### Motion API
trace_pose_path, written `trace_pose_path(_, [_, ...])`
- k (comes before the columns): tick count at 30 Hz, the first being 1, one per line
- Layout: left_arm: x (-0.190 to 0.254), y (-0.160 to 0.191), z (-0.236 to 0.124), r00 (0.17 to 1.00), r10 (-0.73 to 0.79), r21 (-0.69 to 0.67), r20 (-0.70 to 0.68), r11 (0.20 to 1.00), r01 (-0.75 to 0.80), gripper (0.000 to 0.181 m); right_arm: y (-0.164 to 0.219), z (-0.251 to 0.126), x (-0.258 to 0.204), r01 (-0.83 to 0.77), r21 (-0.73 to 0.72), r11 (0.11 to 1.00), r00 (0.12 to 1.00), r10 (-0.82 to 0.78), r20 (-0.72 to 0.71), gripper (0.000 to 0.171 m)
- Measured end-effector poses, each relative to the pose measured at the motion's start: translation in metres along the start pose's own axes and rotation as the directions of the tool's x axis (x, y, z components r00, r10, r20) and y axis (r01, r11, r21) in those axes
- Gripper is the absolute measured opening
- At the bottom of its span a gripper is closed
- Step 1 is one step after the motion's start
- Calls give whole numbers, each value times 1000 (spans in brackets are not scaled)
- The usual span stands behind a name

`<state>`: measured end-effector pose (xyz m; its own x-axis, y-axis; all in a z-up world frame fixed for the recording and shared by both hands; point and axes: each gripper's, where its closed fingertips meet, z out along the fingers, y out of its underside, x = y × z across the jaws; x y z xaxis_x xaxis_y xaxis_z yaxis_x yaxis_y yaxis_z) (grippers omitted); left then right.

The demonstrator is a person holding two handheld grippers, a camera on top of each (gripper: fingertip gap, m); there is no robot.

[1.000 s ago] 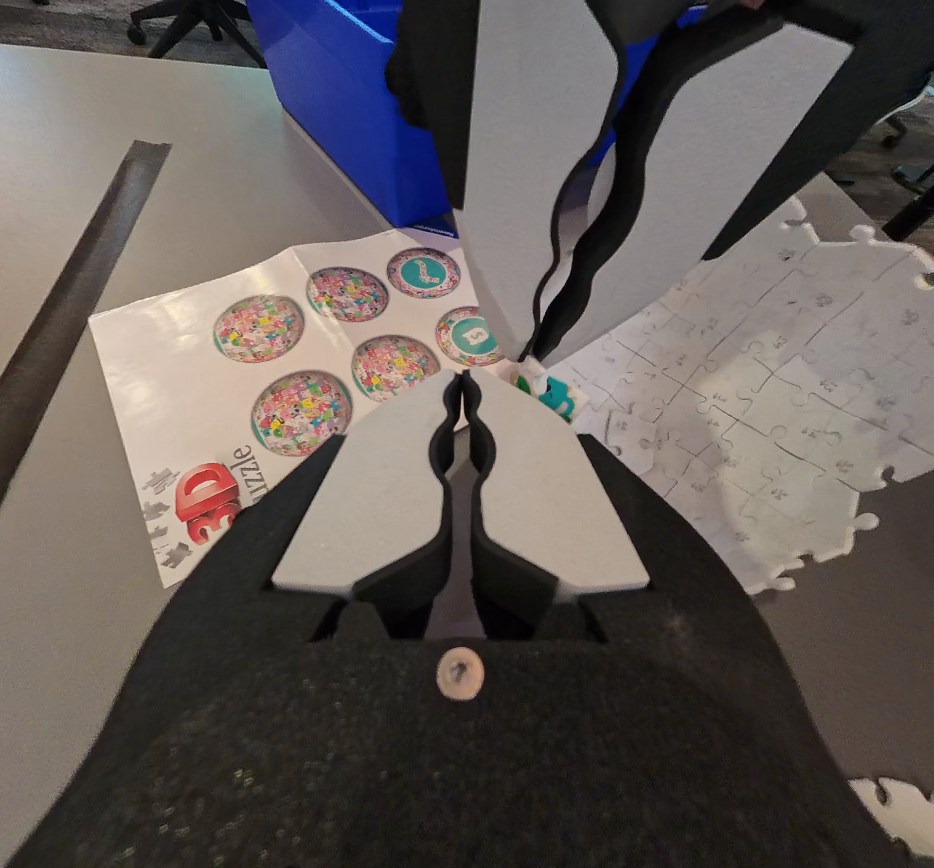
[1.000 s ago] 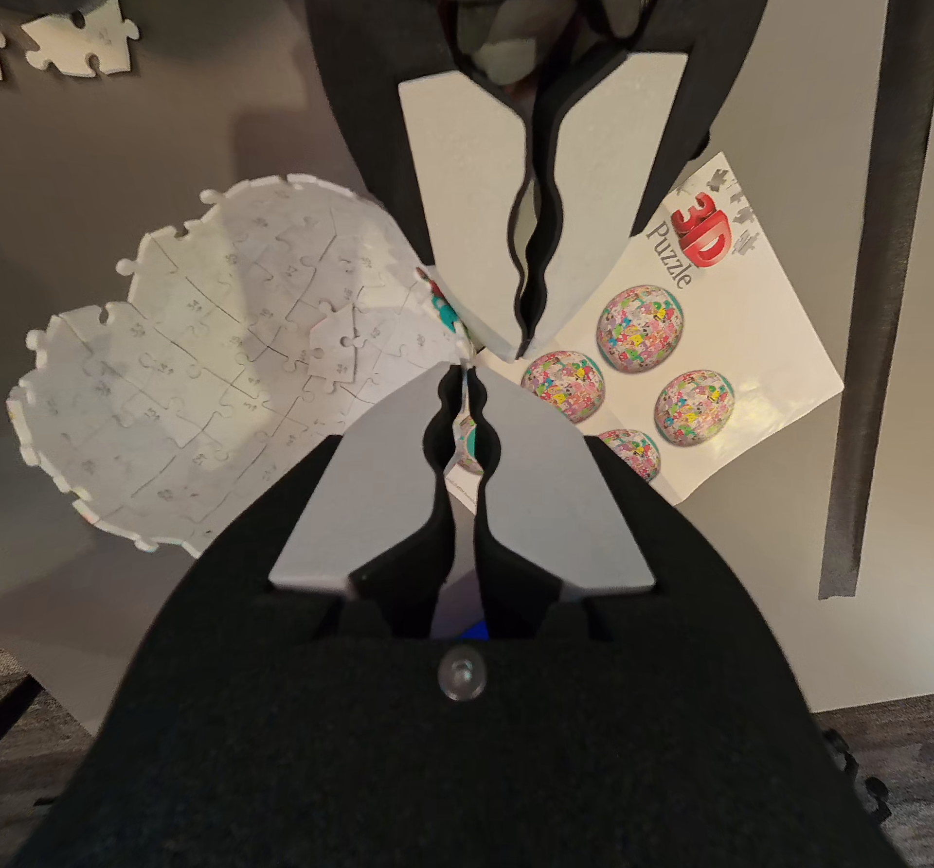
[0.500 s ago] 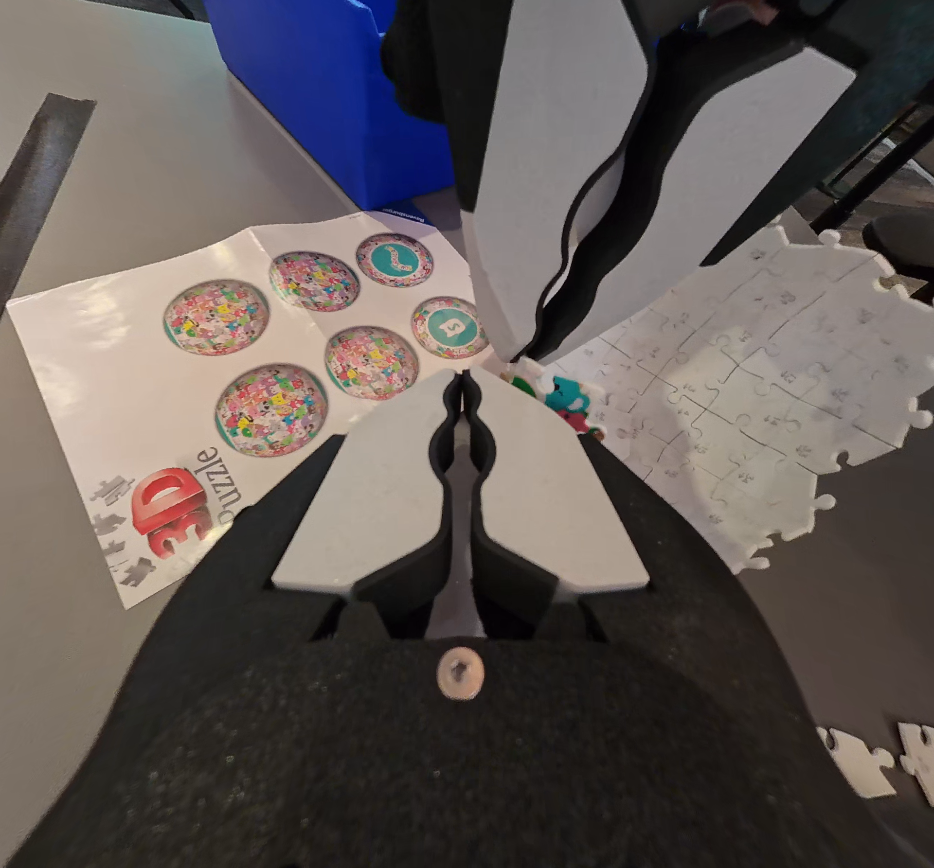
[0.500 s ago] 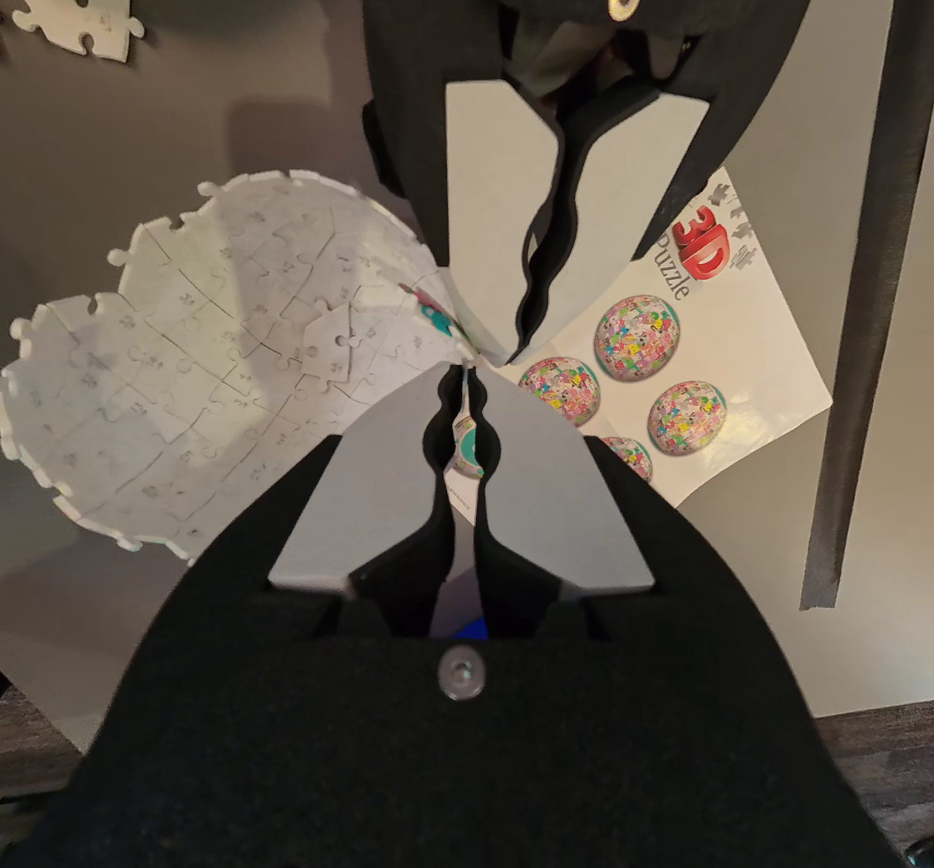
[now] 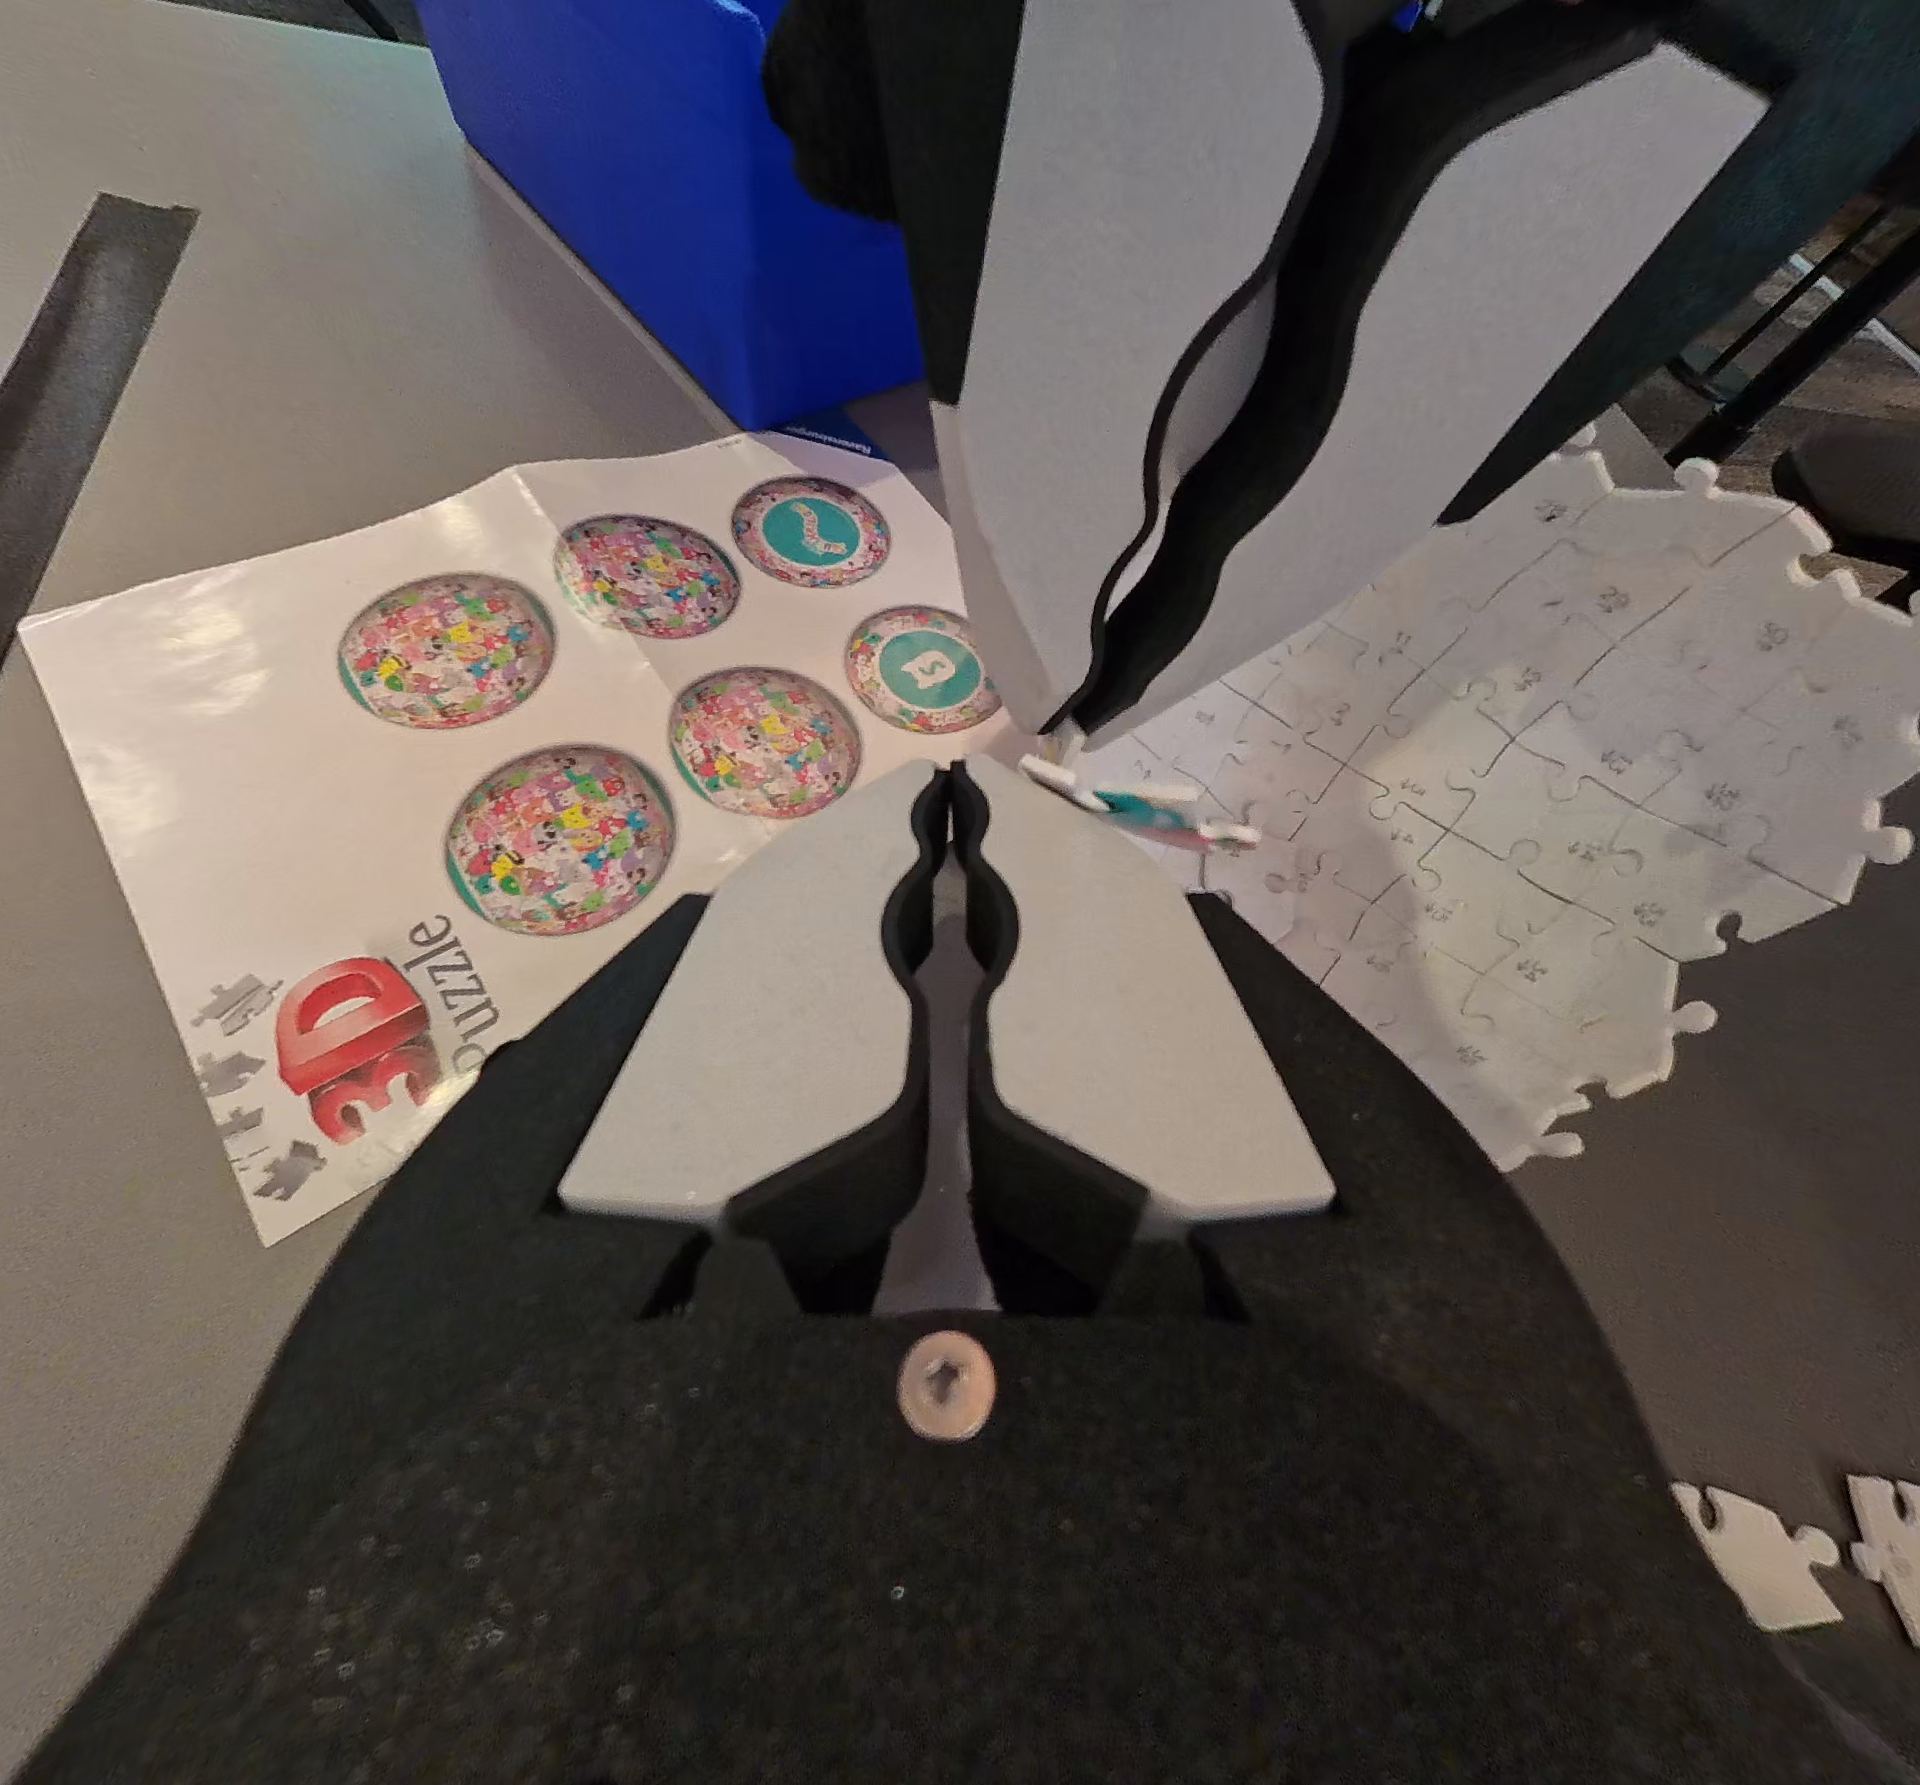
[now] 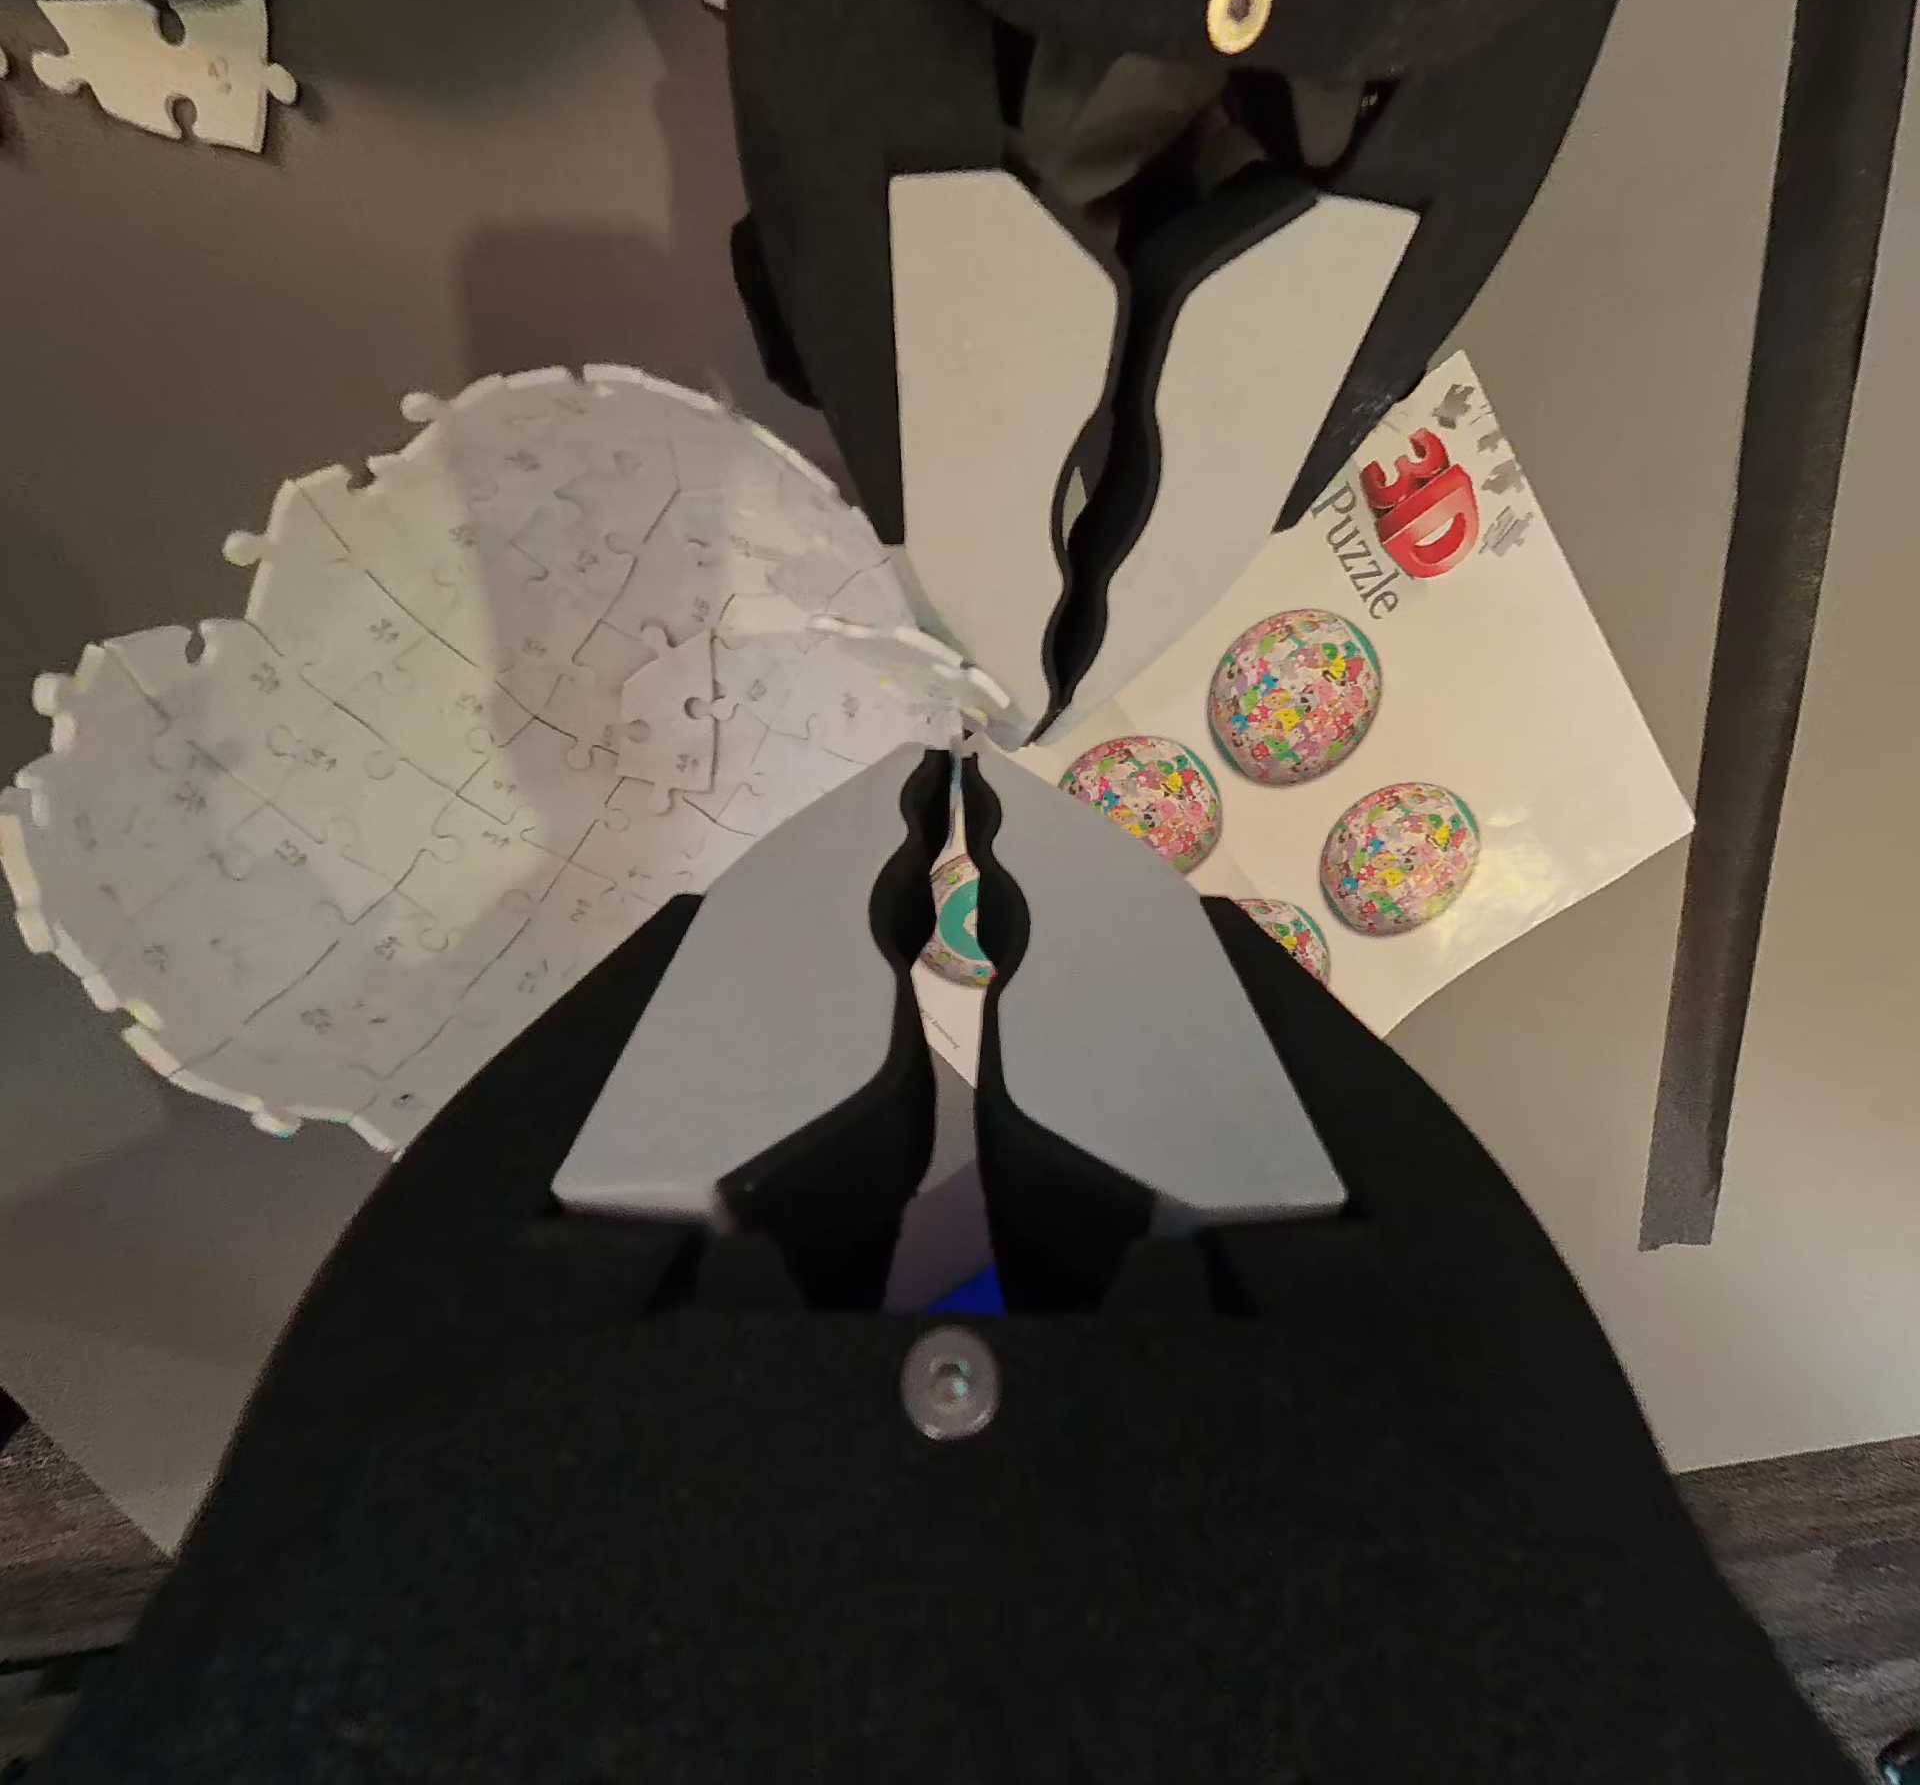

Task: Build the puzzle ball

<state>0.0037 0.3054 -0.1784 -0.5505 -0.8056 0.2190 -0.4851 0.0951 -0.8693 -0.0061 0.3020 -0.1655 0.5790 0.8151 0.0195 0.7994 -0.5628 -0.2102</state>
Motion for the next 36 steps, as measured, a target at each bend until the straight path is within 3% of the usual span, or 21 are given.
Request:
trace_pose_path(9, [-2, -5, -4, 1000, 13, 10, 18, 1000, -13, 0, -2, -4, 3, -6, -23, 1000, 1000, 6, 10, 2])
trace_pose_path(17, [2, -41, -41, 996, 43, 93, 83, 994, -51, 0, -29, -44, 10, 3, 13, 1000, 1000, -3, -29, 2])
trace_pose_path(20, [29, -60, -63, 995, 52, 127, 88, 990, -63, 0, -46, -73, -9, -31, 47, 998, 999, 30, 15, 2])
trace_pose_path(24, [96, -73, -86, 993, 44, 122, 107, 991, -57, 0, -68, -113, -67, -88, 58, 994, 993, 82, 89, 2])
trace_pose_path(29, [185, -54, -84, 989, -90, 52, 116, 995, 84, 0, -74, -114, -160, -110, 107, 988, 984, 93, 151, 2])
trace_pose_path(31, [214, -30, -70, 978, -187, -16, 92, 982, 189, 0, -65, -91, -197, -154, 110, 982, 972, 130, 197, 2])
trace_pose_path(36, [210, 56, -45, 913, -245, -194, 325, 928, 318, 0, -21, -7, -238, -265, 62, 962, 942, 245, 229, 2])
